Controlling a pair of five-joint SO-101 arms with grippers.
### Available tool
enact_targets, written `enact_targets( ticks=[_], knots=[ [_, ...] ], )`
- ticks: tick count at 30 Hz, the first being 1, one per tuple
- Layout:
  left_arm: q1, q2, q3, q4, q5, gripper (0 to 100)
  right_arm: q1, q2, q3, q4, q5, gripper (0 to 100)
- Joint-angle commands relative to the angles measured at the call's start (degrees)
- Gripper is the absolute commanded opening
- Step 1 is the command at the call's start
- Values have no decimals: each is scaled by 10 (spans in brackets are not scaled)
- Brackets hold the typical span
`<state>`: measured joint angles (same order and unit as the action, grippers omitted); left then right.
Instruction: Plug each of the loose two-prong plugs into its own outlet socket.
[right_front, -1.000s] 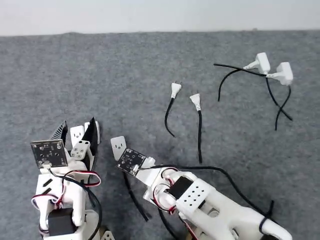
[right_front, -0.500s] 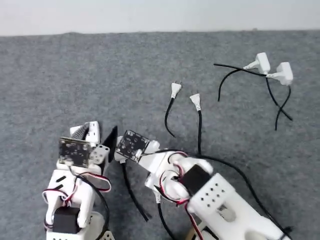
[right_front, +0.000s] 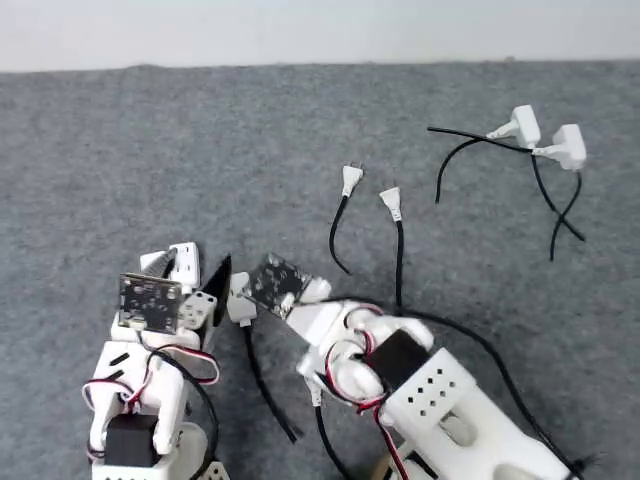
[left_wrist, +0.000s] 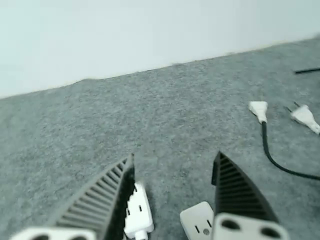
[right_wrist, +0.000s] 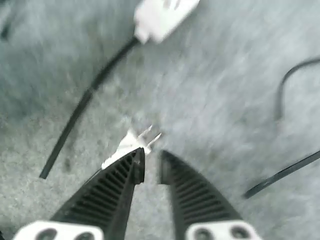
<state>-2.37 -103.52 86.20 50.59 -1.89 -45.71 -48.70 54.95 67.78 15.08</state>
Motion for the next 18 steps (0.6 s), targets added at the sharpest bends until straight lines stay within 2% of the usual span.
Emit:
enact_targets(
  ticks=[1,3,6,13,16,18],
  knots=[
    [-33,-11,-24,-20,31,246,16,-13,72,-36,-40,269],
    [-33,-11,-22,-25,33,246,16,-12,96,-44,-74,316],
    [-32,-11,-17,-29,33,246,12,-12,113,-65,-106,316],
    [-32,-11,-13,-34,31,246,-103,-12,148,-107,-142,316],
    [-32,-11,-13,-34,31,246,-150,-12,165,-140,-162,256],
    [-32,-11,-13,-34,31,246,-152,-12,188,-181,-164,191]
  ],
)
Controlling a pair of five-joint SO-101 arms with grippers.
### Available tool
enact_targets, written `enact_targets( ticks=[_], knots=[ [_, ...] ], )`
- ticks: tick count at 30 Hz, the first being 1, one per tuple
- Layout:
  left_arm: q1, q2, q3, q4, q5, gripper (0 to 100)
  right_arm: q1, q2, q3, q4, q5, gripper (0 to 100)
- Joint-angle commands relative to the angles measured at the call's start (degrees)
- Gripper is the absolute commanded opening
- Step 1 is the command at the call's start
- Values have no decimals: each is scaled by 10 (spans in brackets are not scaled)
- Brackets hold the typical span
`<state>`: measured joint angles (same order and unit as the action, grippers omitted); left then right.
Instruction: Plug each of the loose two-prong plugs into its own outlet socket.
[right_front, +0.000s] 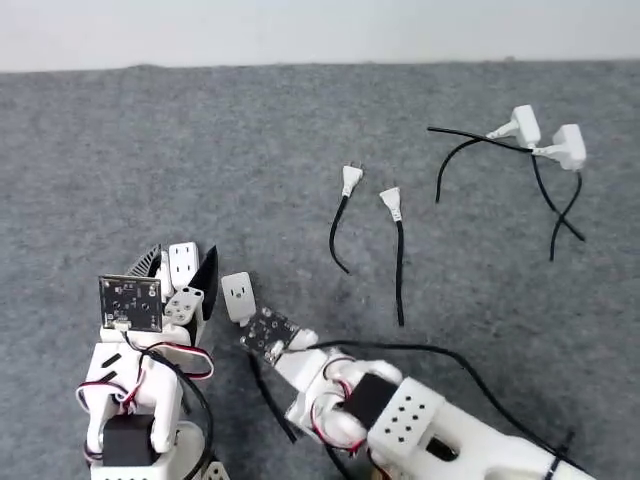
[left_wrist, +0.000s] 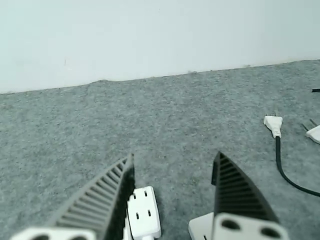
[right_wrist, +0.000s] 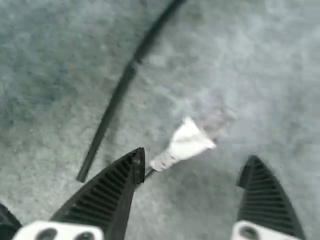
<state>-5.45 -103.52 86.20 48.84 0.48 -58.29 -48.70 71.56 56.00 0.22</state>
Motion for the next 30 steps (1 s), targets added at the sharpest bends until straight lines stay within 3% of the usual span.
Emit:
enact_targets(
  ticks=[1,12,14,18,30],
  knots=[
    [-1,-11,-13,-17,7,246,-26,-12,35,-84,-15,165],
    [-2,-11,-13,-17,7,246,-20,-11,106,-134,-13,185],
    [-2,-11,-13,-17,7,246,3,-11,107,-130,-11,158],
    [-1,-11,-12,-17,7,246,41,-11,107,-130,14,0],
    [-1,-11,-11,-17,7,246,42,-13,82,-91,32,9]
  ],
)
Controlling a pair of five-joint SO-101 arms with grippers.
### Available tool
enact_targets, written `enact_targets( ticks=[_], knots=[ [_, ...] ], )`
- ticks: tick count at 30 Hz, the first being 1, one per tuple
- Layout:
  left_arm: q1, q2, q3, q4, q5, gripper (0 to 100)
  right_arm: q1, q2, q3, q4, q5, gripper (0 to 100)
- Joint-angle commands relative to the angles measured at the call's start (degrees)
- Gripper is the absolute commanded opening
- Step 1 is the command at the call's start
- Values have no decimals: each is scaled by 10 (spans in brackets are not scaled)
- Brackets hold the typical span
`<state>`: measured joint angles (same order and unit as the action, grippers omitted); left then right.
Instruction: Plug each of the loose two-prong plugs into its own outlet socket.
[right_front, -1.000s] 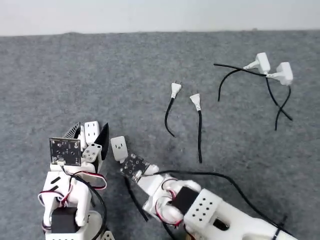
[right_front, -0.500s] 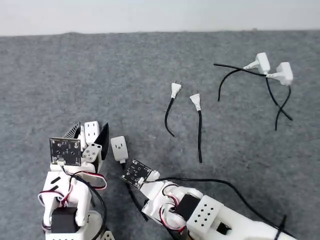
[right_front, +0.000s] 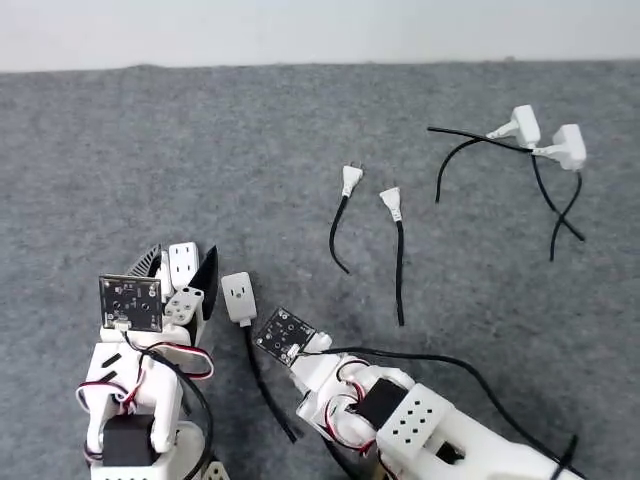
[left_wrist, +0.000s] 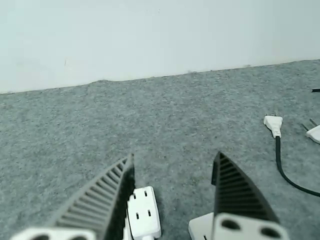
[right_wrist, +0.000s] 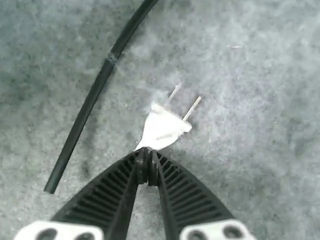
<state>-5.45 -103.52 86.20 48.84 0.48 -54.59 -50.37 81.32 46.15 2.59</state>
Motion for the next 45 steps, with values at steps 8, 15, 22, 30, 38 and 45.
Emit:
enact_targets(
  ticks=[8,15,22,30,38,45],
  knots=[
    [-1,-11,-11,-17,7,246,-26,5,-19,11,-12,234],
    [-1,-11,-11,-17,7,246,-112,4,-38,7,-34,185],
    [-1,-11,-11,-17,7,246,-113,5,-35,7,-34,180],
    [-1,-11,-11,-17,9,246,-111,5,-2,-42,-27,11],
    [-1,-11,-10,-17,9,246,-111,5,-14,-17,-1,8],
    [-1,-11,-10,-17,9,246,-110,3,-15,-16,-1,8]
  ],
)
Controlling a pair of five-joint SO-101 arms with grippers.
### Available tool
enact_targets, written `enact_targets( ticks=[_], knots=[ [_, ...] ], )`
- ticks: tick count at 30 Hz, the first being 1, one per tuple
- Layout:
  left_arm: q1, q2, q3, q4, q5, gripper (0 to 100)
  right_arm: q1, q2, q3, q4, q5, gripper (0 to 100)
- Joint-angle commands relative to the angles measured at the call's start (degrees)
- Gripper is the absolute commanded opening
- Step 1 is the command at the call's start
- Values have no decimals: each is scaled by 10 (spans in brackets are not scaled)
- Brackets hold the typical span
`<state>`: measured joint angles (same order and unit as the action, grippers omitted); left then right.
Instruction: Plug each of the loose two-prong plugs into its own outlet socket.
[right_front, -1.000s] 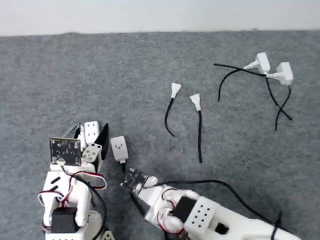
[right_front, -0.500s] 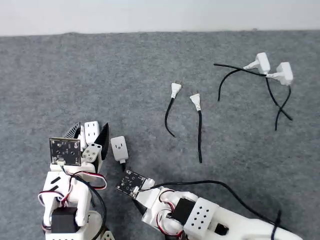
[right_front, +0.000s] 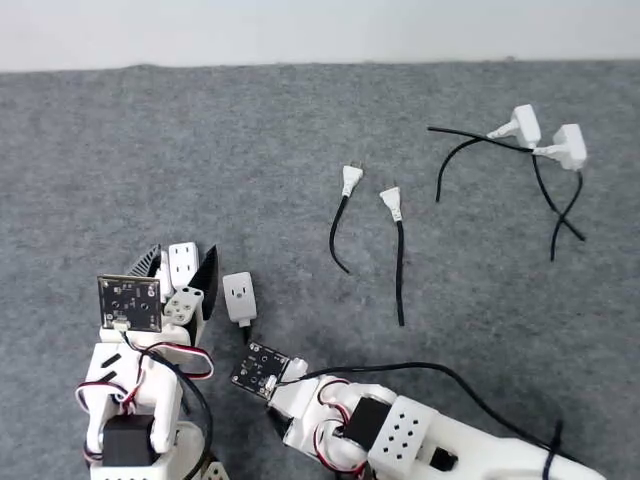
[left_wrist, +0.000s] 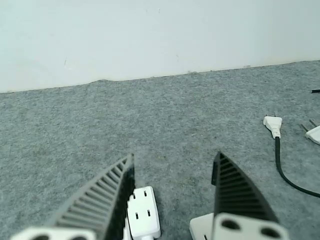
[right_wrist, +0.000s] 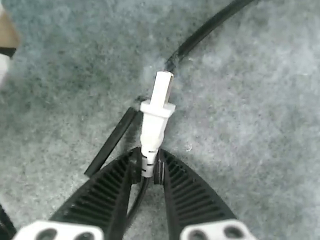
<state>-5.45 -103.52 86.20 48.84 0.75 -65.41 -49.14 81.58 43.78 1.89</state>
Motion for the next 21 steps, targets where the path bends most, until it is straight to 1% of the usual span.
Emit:
enact_targets(
  ticks=[1,3,5,7,11,14,18,21],
  knots=[
    [-1,-11,-10,-17,6,246,-1,-13,-18,7,7,8],
    [-1,-11,-10,-17,6,246,11,-14,-23,8,10,8],
    [-1,-11,-7,-18,6,246,30,-13,-39,27,34,8],
    [-1,-11,-4,-25,6,246,48,-13,-69,65,58,8],
    [-1,-11,0,-28,6,246,87,-14,-140,149,82,8],
    [0,-11,0,-28,6,246,110,-14,-189,187,107,8],
    [1,-11,0,-28,6,246,120,-14,-258,229,128,8],
    [24,-11,0,-25,4,246,120,-14,-308,249,132,8]
  ],
)
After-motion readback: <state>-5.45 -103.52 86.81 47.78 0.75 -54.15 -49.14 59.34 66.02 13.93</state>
